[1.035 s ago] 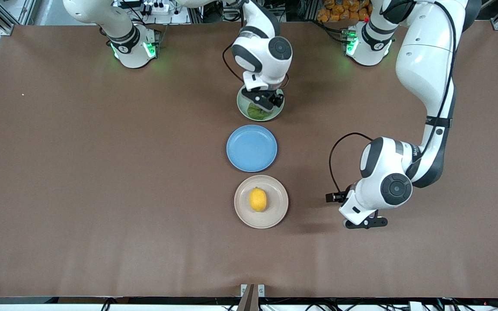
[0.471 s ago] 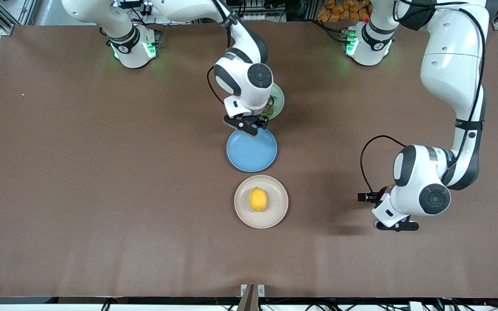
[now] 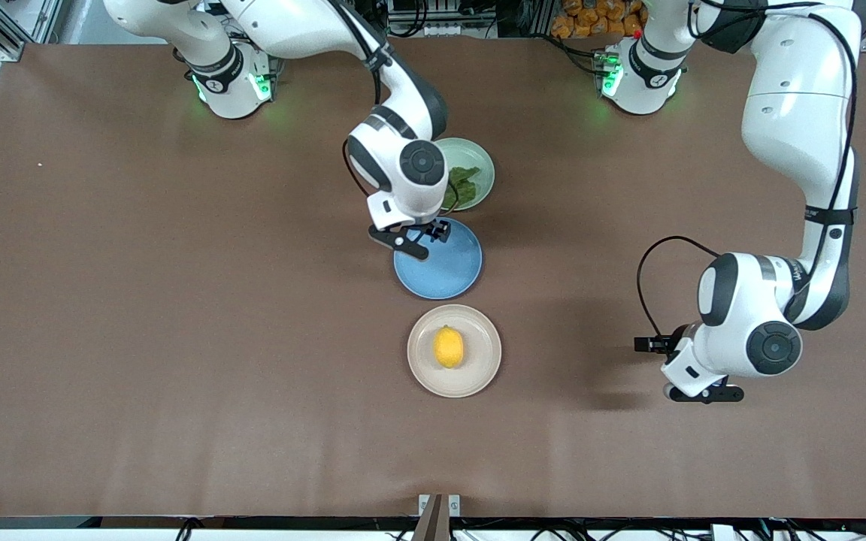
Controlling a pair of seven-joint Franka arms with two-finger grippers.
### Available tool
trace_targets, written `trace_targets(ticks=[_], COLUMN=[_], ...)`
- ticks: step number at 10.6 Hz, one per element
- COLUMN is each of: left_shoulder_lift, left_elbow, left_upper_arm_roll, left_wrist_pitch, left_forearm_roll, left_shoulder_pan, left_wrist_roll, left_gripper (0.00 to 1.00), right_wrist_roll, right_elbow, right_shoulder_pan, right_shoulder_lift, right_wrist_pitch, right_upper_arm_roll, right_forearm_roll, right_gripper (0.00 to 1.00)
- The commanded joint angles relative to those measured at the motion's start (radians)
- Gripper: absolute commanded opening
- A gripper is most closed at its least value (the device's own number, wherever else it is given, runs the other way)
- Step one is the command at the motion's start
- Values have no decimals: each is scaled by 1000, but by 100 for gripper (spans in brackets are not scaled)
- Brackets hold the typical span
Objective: Place lemon and lettuce in plates
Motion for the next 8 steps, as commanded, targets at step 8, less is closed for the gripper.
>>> trace_targets(ticks=[8], left_shoulder_lift=[-580], left_elbow=[-635], left_upper_arm_roll=[-6], left_wrist_pitch=[113], left_forearm_roll=[-58], left_shoulder_pan=[25], left_wrist_roll=[101], left_gripper=[100], right_wrist_roll=[-389], right_elbow=[-126], right_shoulder_pan=[-372], right_shoulder_lift=[-133], right_wrist_pitch=[-18], right_upper_arm_roll=[102], right_forearm_roll=[-57], right_gripper=[100])
